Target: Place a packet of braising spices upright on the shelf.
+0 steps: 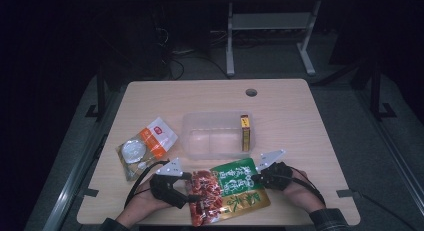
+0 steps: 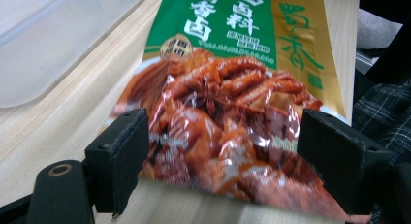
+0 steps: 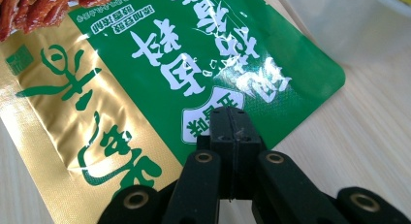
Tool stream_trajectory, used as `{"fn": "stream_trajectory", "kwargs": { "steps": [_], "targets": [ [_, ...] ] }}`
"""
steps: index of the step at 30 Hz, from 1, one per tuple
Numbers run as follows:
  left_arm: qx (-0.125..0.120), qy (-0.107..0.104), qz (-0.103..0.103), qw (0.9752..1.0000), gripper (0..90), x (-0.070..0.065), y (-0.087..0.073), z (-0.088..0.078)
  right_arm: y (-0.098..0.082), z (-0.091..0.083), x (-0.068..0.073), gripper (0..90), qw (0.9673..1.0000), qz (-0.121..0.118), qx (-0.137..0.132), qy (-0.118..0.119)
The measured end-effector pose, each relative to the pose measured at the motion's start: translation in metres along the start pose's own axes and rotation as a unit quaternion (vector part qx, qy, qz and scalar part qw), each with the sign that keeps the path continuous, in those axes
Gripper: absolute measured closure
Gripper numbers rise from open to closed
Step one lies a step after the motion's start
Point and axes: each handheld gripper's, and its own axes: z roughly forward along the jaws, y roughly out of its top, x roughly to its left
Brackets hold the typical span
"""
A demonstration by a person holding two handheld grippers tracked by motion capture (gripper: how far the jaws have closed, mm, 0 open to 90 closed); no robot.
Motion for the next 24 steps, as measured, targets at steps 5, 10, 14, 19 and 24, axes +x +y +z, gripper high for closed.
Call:
{"fn": "stream_trajectory", "kwargs": {
  "steps": [5, 10, 14, 19, 24],
  "targets": [
    [0.001, 0.003, 0.0, 1.0, 18.9, 0.0, 0.0, 0.0, 0.004, 0.003, 0.002, 90.0, 0.9999, -0.01, 0.0, -0.001],
    [0.006, 0.016, 0.007, 0.9998, 20.0, 0.003, 0.005, 0.002, 0.002, -0.002, 0.003, 83.5, 0.9998, 0.009, -0.017, 0.009],
    [0.011, 0.013, 0.023, 0.9996, 20.4, 0.005, 0.013, 0.007, -0.004, -0.013, 0.005, 68.9, 0.9985, 0.035, -0.041, 0.002],
    [0.024, 0.004, 0.027, 0.9993, 19.0, 0.01, 0.023, 0.023, -0.012, -0.02, 0.005, 51.2, 0.9971, 0.058, -0.048, -0.006],
    [0.044, 0.0, 0.047, 0.9979, 19.4, 0.013, 0.034, 0.039, -0.026, -0.028, 0.012, 42.3, 0.9957, 0.077, -0.051, -0.01]
  ]
}}
